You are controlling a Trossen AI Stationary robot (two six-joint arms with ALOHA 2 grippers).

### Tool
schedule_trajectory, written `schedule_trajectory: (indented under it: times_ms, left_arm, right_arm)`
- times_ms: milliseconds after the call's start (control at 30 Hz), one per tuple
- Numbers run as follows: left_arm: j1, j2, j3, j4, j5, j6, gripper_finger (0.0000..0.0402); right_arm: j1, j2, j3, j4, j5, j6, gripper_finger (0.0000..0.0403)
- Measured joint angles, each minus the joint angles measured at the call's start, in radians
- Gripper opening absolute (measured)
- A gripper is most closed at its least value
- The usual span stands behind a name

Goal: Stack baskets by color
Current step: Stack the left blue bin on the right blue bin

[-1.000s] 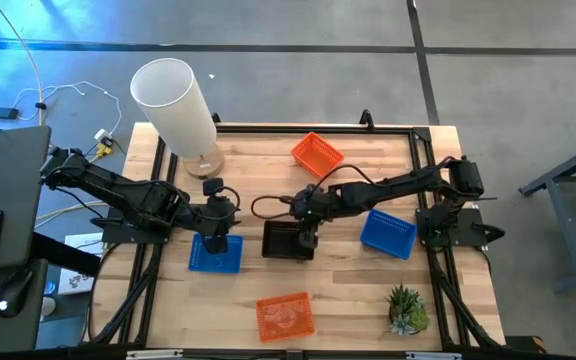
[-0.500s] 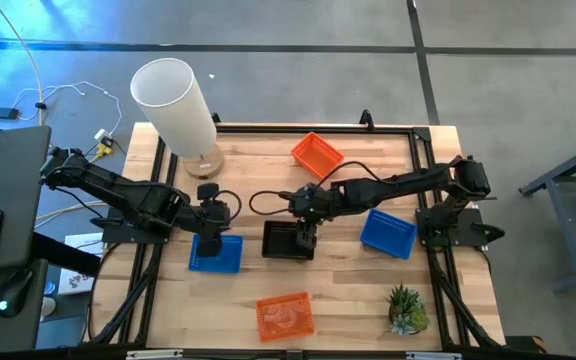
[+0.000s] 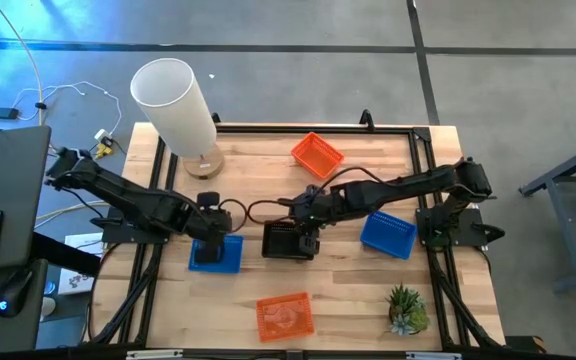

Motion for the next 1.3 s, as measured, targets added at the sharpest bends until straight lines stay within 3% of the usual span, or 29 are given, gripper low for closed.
schedule_trajectory:
  times_ms: [400,600,867,1300]
  left_arm:
    - [-0.043,0.116,-0.005,-0.105,0.070,-0.038,0.0131]
    - [-0.062,0.102,-0.100,-0.105,0.103,-0.092,0.0131]
    - [-0.062,0.099,-0.179,-0.097,0.094,-0.136,0.0131]
    - [-0.063,0.099,-0.167,-0.083,0.065,-0.138,0.0131]
  right_arm:
    - [-0.001,0.000,0.025,-0.074,0.010,0.000,0.0133]
    - [-0.001,0.000,0.025,-0.084,0.010,0.000,0.0133]
    - [-0.001,0.000,0.025,-0.083,0.010,0.000,0.0132]
    - [-0.001,0.000,0.025,-0.083,0.010,0.008,0.0132]
